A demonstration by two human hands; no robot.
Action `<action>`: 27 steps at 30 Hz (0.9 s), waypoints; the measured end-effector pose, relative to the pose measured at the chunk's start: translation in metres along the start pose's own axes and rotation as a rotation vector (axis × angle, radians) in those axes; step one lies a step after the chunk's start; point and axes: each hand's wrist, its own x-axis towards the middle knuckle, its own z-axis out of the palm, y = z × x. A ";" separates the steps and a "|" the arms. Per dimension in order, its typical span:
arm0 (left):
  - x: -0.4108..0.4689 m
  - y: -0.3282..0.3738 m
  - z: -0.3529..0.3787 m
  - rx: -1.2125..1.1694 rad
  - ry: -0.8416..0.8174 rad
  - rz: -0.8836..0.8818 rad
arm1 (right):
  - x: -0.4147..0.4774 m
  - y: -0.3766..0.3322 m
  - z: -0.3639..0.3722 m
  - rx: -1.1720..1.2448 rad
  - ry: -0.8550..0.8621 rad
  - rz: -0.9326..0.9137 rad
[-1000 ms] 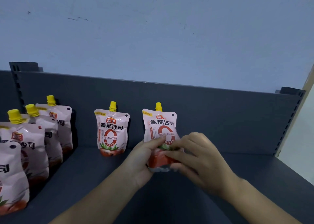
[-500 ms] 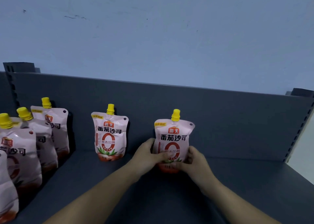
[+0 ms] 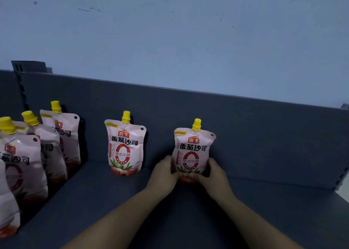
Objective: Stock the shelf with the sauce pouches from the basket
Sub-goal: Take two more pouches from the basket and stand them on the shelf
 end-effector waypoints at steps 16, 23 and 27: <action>-0.061 -0.010 -0.032 0.292 -0.131 -0.027 | -0.035 -0.001 -0.014 0.021 0.038 0.190; -0.151 -0.012 -0.119 0.371 -0.025 0.098 | -0.093 -0.102 0.048 -0.237 -0.008 -0.281; -0.244 -0.028 -0.210 0.477 0.208 0.084 | -0.153 -0.189 0.122 -0.194 -0.333 -0.560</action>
